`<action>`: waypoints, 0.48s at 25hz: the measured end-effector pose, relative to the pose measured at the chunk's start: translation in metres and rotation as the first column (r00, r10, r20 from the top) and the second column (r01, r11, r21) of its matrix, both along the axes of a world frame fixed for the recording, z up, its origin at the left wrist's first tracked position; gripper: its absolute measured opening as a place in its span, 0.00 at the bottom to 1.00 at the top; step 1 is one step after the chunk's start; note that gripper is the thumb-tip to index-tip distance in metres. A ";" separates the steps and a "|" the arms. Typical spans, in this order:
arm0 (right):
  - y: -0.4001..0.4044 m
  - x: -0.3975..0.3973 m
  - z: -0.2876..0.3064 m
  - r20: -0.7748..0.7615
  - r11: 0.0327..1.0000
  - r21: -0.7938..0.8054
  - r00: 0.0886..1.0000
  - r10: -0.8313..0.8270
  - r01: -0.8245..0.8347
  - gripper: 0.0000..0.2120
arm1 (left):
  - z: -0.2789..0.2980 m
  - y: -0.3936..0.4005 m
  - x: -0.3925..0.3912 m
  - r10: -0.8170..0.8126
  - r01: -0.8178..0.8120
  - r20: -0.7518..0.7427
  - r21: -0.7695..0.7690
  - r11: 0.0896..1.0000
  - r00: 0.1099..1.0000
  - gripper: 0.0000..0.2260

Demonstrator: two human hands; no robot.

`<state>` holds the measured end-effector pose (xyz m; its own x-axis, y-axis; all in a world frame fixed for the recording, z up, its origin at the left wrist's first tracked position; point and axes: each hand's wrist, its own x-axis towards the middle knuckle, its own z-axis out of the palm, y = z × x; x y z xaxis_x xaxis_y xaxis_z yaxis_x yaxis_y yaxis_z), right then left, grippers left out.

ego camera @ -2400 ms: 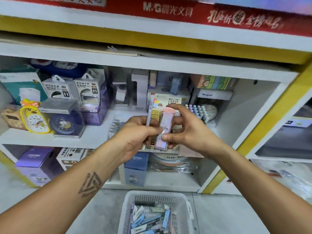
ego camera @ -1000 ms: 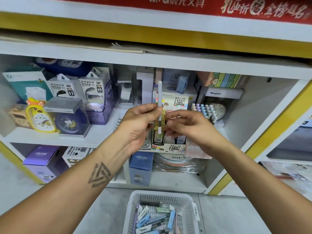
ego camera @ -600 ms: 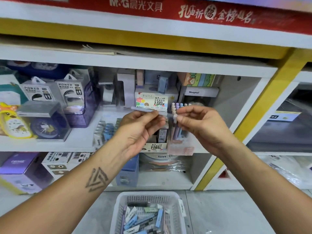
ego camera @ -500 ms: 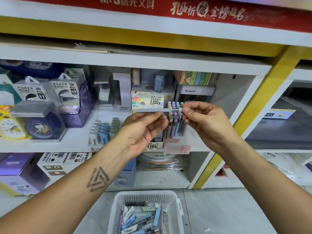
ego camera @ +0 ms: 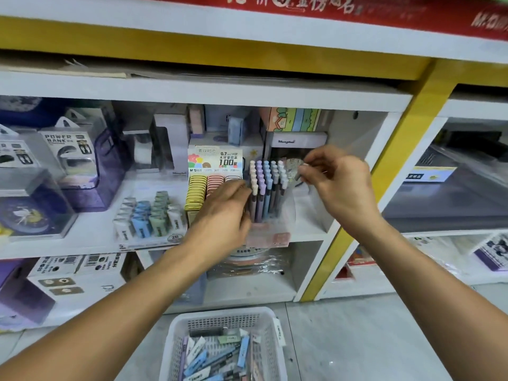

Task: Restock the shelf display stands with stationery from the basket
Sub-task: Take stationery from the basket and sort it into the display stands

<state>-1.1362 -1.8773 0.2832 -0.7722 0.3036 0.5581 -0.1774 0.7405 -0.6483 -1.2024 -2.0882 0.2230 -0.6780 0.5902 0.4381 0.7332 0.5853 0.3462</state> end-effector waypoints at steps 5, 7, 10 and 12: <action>-0.007 -0.005 -0.025 0.066 0.962 0.270 0.998 0.017 -0.034 0.04 | -0.007 0.007 0.001 -0.012 0.007 -0.043 -0.127 0.992 0.999 0.24; -0.006 -0.006 -0.022 0.072 0.964 0.262 0.997 0.027 -0.045 0.03 | -0.004 0.009 0.001 -0.021 0.014 -0.055 -0.123 0.992 0.998 0.25; -0.008 -0.007 -0.020 0.105 0.972 0.207 0.990 0.089 -0.110 0.02 | -0.004 0.008 -0.001 -0.038 0.032 -0.050 -0.118 0.993 0.998 0.25; -0.009 -0.008 -0.020 0.122 0.971 0.198 0.986 0.111 -0.133 0.02 | -0.005 0.007 -0.001 -0.050 0.044 -0.052 -0.114 0.993 0.997 0.25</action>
